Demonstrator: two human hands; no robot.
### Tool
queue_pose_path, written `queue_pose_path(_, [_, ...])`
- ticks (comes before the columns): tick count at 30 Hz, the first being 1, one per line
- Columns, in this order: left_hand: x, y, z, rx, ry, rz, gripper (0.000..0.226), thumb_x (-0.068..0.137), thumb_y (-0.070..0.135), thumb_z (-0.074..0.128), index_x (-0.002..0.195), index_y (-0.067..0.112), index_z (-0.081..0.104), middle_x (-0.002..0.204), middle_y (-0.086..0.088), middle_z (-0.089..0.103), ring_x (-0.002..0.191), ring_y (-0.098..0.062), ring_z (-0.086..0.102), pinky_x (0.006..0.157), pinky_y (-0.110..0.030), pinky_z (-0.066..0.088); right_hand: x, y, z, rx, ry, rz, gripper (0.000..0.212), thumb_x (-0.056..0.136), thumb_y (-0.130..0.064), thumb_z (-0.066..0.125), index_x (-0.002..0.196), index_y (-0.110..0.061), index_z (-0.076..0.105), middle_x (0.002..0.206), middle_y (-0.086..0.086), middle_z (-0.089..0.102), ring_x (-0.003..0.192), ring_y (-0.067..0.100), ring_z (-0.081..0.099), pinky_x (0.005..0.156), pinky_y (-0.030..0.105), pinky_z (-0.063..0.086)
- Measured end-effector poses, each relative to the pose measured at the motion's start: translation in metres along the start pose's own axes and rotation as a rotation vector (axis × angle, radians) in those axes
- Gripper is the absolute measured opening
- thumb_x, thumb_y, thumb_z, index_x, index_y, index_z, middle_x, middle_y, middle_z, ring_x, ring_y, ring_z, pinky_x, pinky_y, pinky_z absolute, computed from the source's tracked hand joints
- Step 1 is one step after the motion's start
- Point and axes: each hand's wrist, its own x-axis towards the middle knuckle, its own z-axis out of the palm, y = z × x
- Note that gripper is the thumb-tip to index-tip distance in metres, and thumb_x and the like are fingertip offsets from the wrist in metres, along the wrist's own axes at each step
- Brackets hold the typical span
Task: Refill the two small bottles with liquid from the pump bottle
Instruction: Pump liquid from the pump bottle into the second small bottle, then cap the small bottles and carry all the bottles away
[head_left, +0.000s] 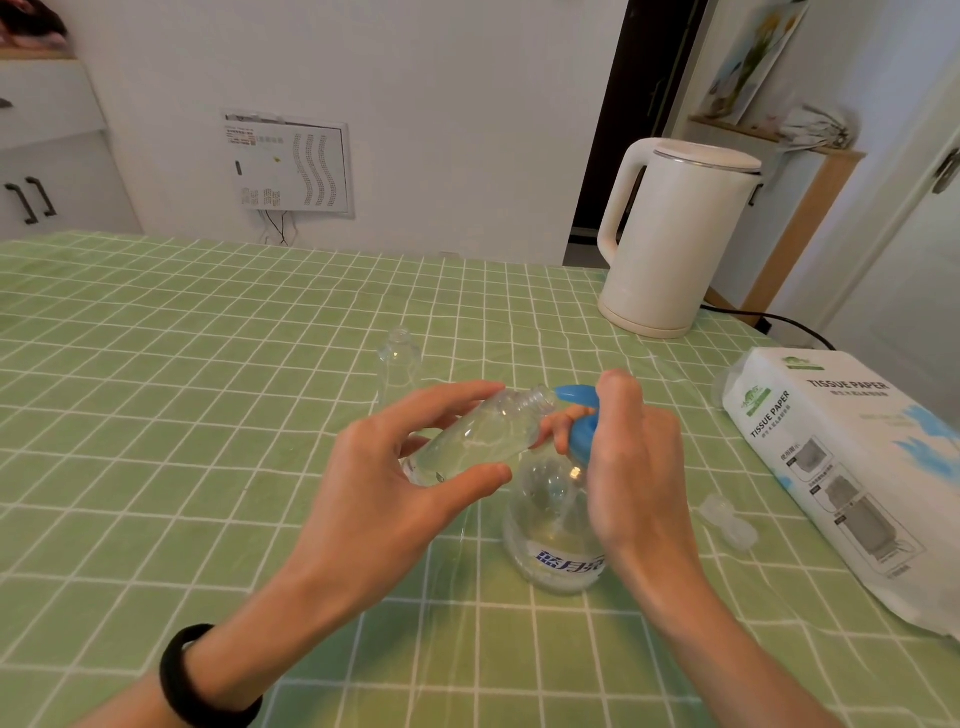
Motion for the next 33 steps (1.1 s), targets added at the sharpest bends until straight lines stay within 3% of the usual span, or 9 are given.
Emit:
queue_pose_path(2, [-0.001, -0.001, 0.0, 0.006, -0.002, 0.004, 0.055, 0.078, 0.03, 0.09, 0.127, 0.046, 0.069, 0.119, 0.032, 0.072, 0.112, -0.001, 0.07, 0.095, -0.032, 0.057, 0.0, 0.001, 0.0, 0.004, -0.005, -0.004, 0.066, 0.089, -0.051, 0.031, 0.059, 0.004, 0.051, 0.066, 0.011, 0.074, 0.065, 0.003, 0.071, 0.059, 0.035, 0.043])
queue_pose_path(4, [-0.001, -0.002, 0.0, 0.014, -0.002, 0.007, 0.055, 0.078, 0.032, 0.089, 0.127, 0.046, 0.069, 0.119, 0.033, 0.072, 0.113, -0.001, 0.07, 0.094, -0.027, 0.055, 0.0, 0.001, 0.0, 0.01, -0.004, 0.005, 0.064, 0.094, -0.048, 0.031, 0.054, -0.003, 0.051, 0.067, 0.007, 0.075, 0.063, 0.004, 0.069, 0.06, 0.034, 0.043])
queue_pose_path(8, [-0.002, -0.004, 0.003, 0.005, -0.011, 0.007, 0.055, 0.078, 0.026, 0.089, 0.127, 0.044, 0.07, 0.119, 0.033, 0.072, 0.114, 0.001, 0.069, 0.094, -0.018, 0.055, -0.002, -0.001, 0.001, 0.021, 0.011, 0.014, 0.07, 0.098, -0.056, 0.028, 0.059, -0.007, 0.058, 0.058, -0.005, 0.071, 0.048, 0.019, 0.052, 0.052, 0.037, 0.042])
queue_pose_path(12, [-0.004, -0.004, 0.005, -0.02, -0.029, -0.001, 0.054, 0.08, 0.024, 0.089, 0.125, 0.046, 0.069, 0.117, 0.032, 0.073, 0.112, 0.004, 0.069, 0.096, -0.014, 0.051, -0.003, -0.002, 0.002, 0.031, 0.039, 0.005, 0.074, 0.093, -0.067, 0.025, 0.05, -0.014, 0.052, 0.042, 0.0, 0.046, 0.039, 0.01, 0.034, 0.042, 0.02, 0.031])
queue_pose_path(17, [-0.003, -0.004, 0.007, -0.106, -0.039, -0.059, 0.052, 0.077, 0.027, 0.086, 0.124, 0.041, 0.07, 0.113, 0.024, 0.078, 0.109, 0.0, 0.073, 0.097, -0.02, 0.055, -0.002, 0.002, 0.002, 0.037, 0.038, -0.008, 0.07, 0.1, -0.058, 0.026, 0.049, -0.022, 0.057, 0.062, -0.003, 0.071, 0.042, 0.002, 0.047, 0.05, 0.019, 0.036])
queue_pose_path(22, [-0.006, -0.004, 0.009, -0.186, -0.065, -0.146, 0.049, 0.078, 0.019, 0.086, 0.122, 0.035, 0.071, 0.109, 0.012, 0.081, 0.105, -0.01, 0.076, 0.1, -0.039, 0.057, -0.002, 0.003, 0.003, 0.041, 0.049, -0.011, 0.069, 0.096, -0.064, 0.025, 0.049, -0.025, 0.058, 0.07, -0.011, 0.075, 0.053, 0.004, 0.061, 0.06, 0.032, 0.04])
queue_pose_path(26, [-0.008, -0.005, 0.011, -0.239, -0.059, -0.203, 0.045, 0.074, 0.021, 0.084, 0.114, 0.039, 0.073, 0.109, 0.009, 0.081, 0.1, -0.013, 0.078, 0.096, -0.035, 0.061, -0.003, 0.003, 0.004, 0.048, 0.047, 0.007, 0.071, 0.092, -0.069, 0.022, 0.048, -0.027, 0.059, 0.073, -0.012, 0.078, 0.055, 0.003, 0.063, 0.062, 0.033, 0.041])
queue_pose_path(29, [-0.012, -0.005, 0.01, -0.294, -0.07, -0.24, 0.044, 0.075, 0.018, 0.084, 0.111, 0.041, 0.072, 0.11, 0.005, 0.081, 0.096, -0.018, 0.08, 0.094, -0.032, 0.061, -0.003, 0.004, 0.004, 0.045, 0.045, -0.012, 0.076, 0.092, -0.072, 0.02, 0.057, -0.018, 0.061, 0.074, -0.012, 0.079, 0.064, 0.002, 0.068, 0.066, 0.035, 0.044])
queue_pose_path(33, [-0.019, -0.005, 0.01, -0.324, -0.049, -0.29, 0.046, 0.073, 0.016, 0.086, 0.113, 0.034, 0.07, 0.114, -0.003, 0.08, 0.098, -0.026, 0.08, 0.093, -0.039, 0.061, -0.003, 0.006, 0.004, 0.044, 0.046, -0.021, 0.075, 0.093, -0.073, 0.02, 0.057, -0.024, 0.063, 0.073, -0.011, 0.079, 0.071, 0.005, 0.072, 0.073, 0.037, 0.05])
